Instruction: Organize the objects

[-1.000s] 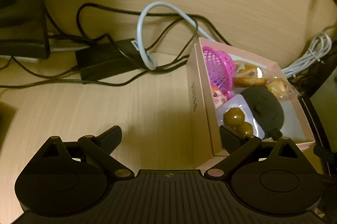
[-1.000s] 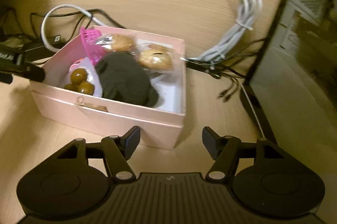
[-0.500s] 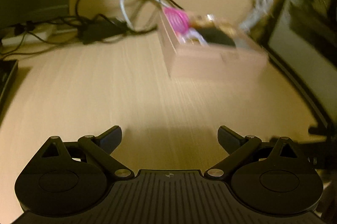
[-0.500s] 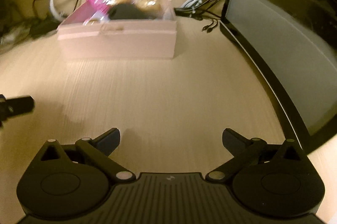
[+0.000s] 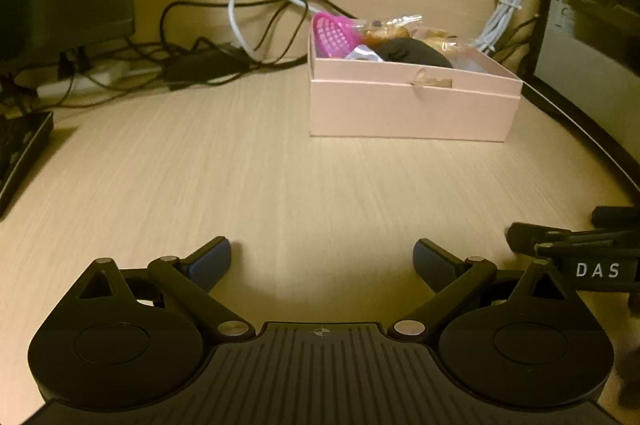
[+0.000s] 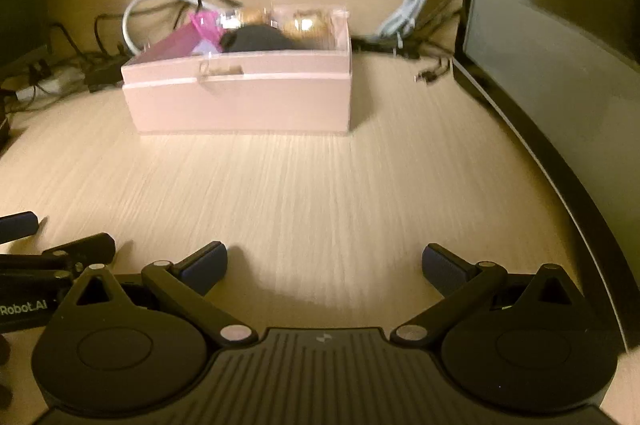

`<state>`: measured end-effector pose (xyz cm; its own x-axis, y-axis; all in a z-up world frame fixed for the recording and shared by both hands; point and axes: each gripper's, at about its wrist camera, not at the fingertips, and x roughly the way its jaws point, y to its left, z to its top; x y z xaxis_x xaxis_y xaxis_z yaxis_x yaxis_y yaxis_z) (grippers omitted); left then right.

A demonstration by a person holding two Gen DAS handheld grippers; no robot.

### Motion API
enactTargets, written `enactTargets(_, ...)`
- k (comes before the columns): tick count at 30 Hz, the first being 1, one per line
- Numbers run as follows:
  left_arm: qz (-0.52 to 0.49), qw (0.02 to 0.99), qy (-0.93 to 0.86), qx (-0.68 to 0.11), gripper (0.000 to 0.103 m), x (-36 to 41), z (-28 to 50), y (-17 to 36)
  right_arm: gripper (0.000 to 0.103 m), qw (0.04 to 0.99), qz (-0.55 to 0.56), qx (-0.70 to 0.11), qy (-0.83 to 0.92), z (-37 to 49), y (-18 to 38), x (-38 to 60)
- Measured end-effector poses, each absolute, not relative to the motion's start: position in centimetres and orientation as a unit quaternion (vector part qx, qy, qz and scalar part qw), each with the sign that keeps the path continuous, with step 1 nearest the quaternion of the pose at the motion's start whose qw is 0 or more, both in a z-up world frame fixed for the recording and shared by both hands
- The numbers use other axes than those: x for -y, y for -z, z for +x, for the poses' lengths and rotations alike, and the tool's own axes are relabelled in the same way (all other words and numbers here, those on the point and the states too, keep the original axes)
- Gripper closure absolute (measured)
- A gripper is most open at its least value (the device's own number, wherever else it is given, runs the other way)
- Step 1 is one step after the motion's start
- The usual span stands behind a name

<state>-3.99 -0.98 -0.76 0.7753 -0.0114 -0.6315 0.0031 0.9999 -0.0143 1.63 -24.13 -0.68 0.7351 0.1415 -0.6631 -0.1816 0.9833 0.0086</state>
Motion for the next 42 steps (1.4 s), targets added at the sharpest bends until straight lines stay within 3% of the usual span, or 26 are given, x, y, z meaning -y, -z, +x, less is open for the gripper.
enactTargets(42, 0.002, 0.941, -0.015, -0.339, 0.001, 1.5, -2.5, 0.9, 0.000, 0.935, -0.030, -0.339, -0.100, 2.5, 1.0, 24.9)
